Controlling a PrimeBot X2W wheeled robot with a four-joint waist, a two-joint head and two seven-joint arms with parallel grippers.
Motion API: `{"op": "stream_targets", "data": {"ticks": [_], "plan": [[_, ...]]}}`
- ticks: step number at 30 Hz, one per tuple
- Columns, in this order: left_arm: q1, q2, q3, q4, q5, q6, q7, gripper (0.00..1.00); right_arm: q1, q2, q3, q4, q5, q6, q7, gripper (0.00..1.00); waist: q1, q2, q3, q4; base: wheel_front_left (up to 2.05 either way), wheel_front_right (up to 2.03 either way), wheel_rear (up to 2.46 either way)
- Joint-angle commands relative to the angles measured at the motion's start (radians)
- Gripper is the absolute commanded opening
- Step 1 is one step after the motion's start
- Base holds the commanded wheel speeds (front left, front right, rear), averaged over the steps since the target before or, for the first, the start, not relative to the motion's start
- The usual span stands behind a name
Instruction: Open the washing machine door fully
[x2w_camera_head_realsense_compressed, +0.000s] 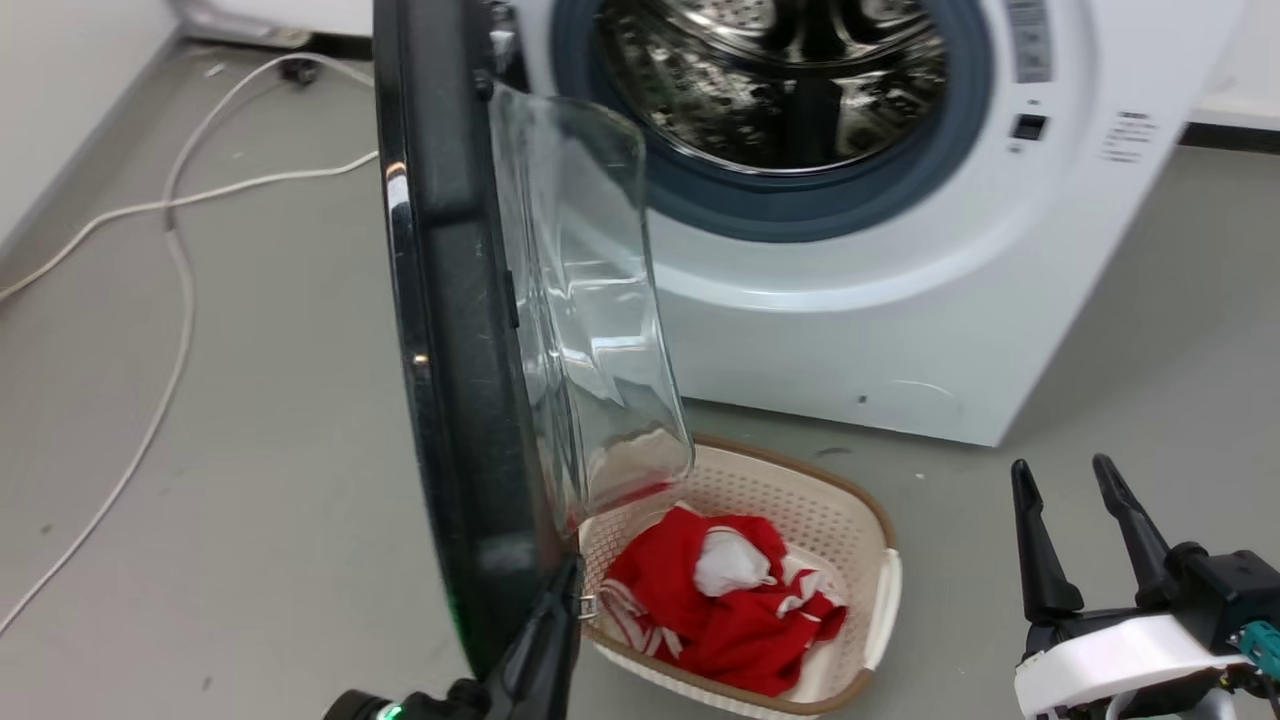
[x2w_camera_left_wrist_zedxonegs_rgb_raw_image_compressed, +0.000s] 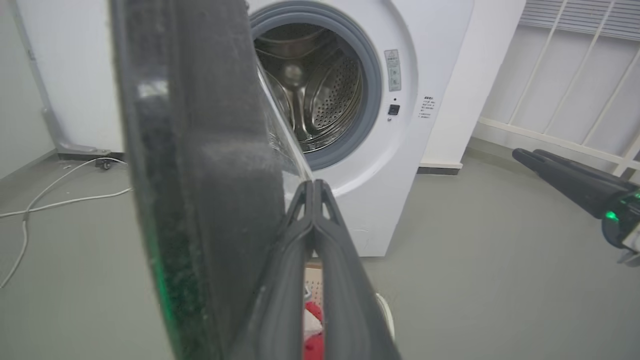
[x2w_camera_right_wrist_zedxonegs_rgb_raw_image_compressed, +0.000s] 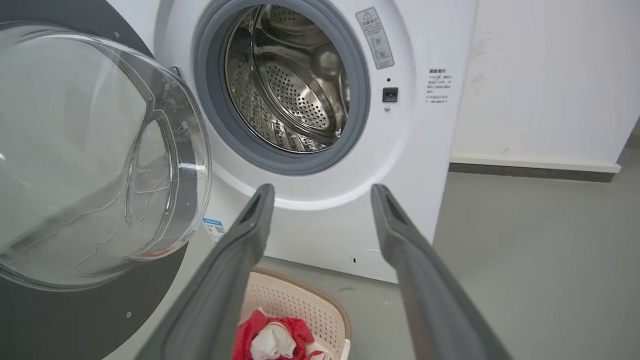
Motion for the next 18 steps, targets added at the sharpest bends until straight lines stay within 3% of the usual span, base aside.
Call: {"op": "stream_targets", "data": {"ticks": [1, 9, 18], "plan": [[0.014, 0.007, 0.028, -0.002, 0.001, 0.024, -0.009, 0.00, 0.001, 0.002, -0.004, -0.010, -0.012, 0.000, 0.006, 1.00, 0.0001, 0.0000, 0.018, 0.072, 0.00, 0.00, 0.00], [0.028, 0.019, 0.069, -0.004, -0.016, 0.053, -0.019, 0.00, 0.004, 0.001, -0.008, -0.036, -0.017, -0.001, 0.033, 1.00, 0.0001, 0.0000, 0.025, 0.192, 0.00, 0.00, 0.00], [-0.023, 0.053, 0.196, 0.040, -0.076, 0.075, -0.031, 0.00, -0.015, 0.002, 0.008, -0.051, -0.021, 0.000, 0.050, 1.00, 0.0001, 0.0000, 0.035, 0.203, 0.00, 0.00, 0.00]]}}
